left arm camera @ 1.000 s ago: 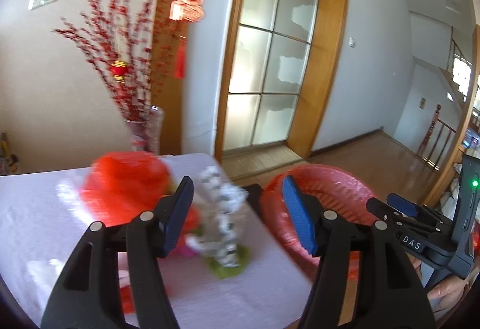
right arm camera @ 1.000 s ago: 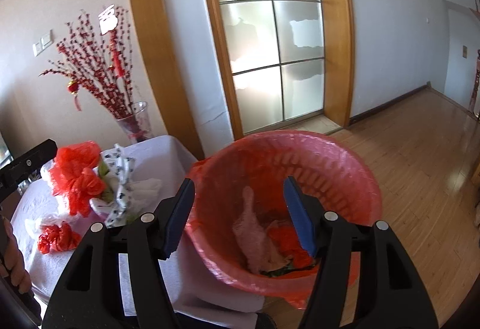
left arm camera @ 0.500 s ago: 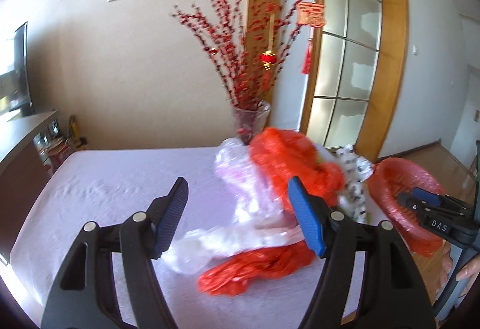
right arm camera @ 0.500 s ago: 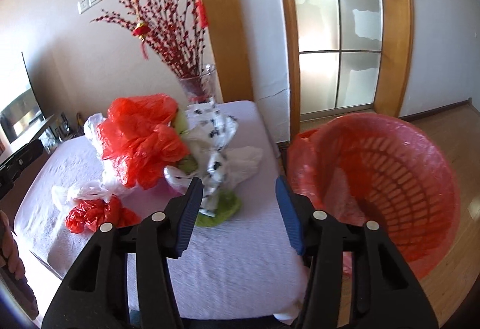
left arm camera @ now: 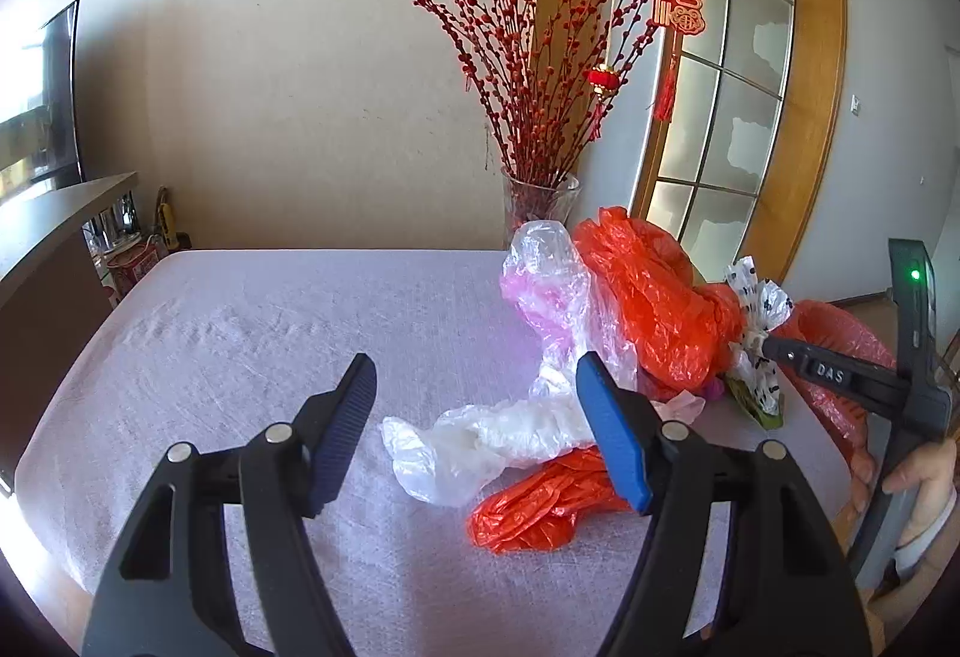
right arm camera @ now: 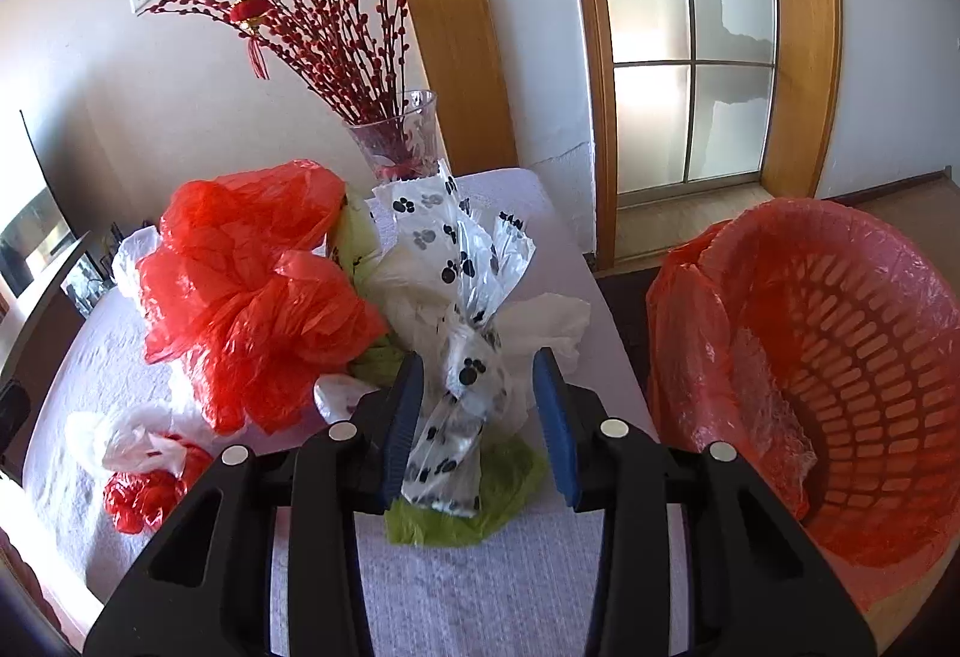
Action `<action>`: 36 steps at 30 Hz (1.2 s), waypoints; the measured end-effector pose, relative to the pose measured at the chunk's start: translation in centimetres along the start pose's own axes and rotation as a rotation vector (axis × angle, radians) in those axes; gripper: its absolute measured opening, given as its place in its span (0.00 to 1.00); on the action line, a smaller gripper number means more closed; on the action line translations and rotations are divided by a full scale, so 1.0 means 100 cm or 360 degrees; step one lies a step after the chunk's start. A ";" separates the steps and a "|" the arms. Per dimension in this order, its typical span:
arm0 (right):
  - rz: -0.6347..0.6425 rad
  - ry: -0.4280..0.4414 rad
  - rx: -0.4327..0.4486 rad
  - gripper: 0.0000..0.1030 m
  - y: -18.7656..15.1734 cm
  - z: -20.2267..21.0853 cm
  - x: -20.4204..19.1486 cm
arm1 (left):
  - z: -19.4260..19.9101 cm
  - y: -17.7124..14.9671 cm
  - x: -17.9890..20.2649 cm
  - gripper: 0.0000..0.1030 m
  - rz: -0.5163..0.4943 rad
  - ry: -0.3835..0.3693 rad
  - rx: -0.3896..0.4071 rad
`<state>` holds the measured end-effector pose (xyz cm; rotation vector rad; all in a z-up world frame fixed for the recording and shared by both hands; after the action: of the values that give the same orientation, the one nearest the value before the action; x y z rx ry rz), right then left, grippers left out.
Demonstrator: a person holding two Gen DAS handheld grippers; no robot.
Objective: Collect trash
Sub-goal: 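Return to the table and grasp the white paw-print bag with the right gripper, then lower the left gripper toward the clear plastic bag and close on it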
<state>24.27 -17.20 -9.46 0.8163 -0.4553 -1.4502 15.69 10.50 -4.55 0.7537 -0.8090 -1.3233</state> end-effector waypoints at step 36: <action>0.0016 0.0043 0.0031 0.14 -0.007 0.026 0.003 | -0.032 -0.024 0.082 0.66 -0.0338 -0.0182 -0.0113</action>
<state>21.97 -18.03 -8.34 0.8468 -0.4530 -1.4259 17.66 2.19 -7.66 0.7273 -0.7838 -1.5888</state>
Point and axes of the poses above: each gripper's, at about its wrist camera, not at the fingertips, and z roughly against the way its jaws point, x to its right, y to its top, the point moved 8 cm from there along -z, roughly the way its jaws point
